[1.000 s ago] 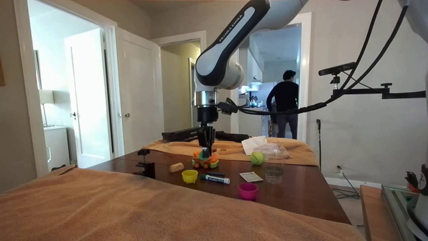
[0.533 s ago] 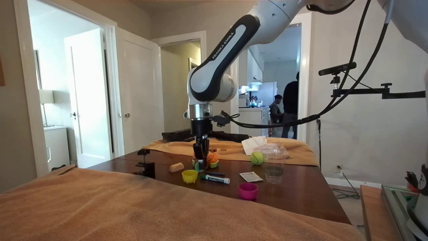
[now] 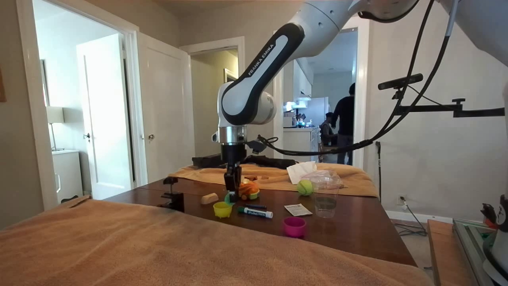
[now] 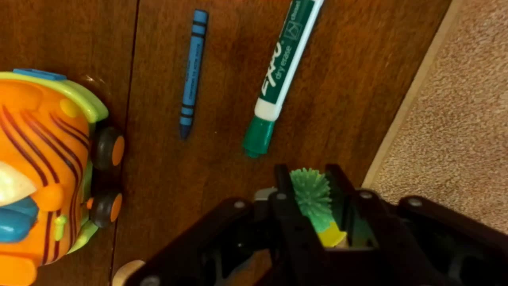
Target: Put the green ball in the yellow bowl.
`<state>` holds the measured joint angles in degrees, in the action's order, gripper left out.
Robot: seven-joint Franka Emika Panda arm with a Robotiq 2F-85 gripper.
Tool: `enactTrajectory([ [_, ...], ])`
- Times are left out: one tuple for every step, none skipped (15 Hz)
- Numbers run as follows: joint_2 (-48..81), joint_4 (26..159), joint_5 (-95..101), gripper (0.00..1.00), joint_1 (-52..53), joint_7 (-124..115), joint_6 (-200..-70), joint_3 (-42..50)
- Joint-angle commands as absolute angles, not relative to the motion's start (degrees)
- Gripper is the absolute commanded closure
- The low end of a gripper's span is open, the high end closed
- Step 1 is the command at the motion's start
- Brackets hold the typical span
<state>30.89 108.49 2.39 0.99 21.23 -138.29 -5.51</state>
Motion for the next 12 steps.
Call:
enactTrajectory([
  [31.65, 106.92, 4.07, 0.93, 1.01, 22.17, -138.71, -5.97],
  [31.56, 106.92, 4.12, 0.93, 1.12, 22.19, -138.66, -6.05],
  [31.55, 106.86, 4.09, 0.93, 1.14, 22.30, -138.62, -6.17],
  [31.60, 106.74, 4.18, 0.93, 1.23, 22.35, -138.66, -6.22],
  [31.73, 106.60, 4.36, 0.93, 1.34, 22.39, -138.79, -6.20],
  [31.87, 106.42, 4.49, 0.93, 1.40, 22.50, -138.94, -6.17],
  [32.02, 106.37, 5.23, 0.93, 1.70, 22.54, -140.13, -5.85],
  [32.30, 105.96, 5.36, 0.93, 1.69, 22.57, -140.11, -5.88],
  [32.41, 105.82, 5.76, 0.93, 1.73, 22.49, -140.38, -5.85],
  [32.52, 105.61, 5.86, 0.48, 1.78, 22.23, -139.45, -5.85],
  [32.68, 105.55, 6.21, 0.46, 1.98, 21.81, -139.14, -5.65],
  [32.63, 105.65, 6.13, 0.41, 1.87, 22.11, -138.90, -5.83],
])
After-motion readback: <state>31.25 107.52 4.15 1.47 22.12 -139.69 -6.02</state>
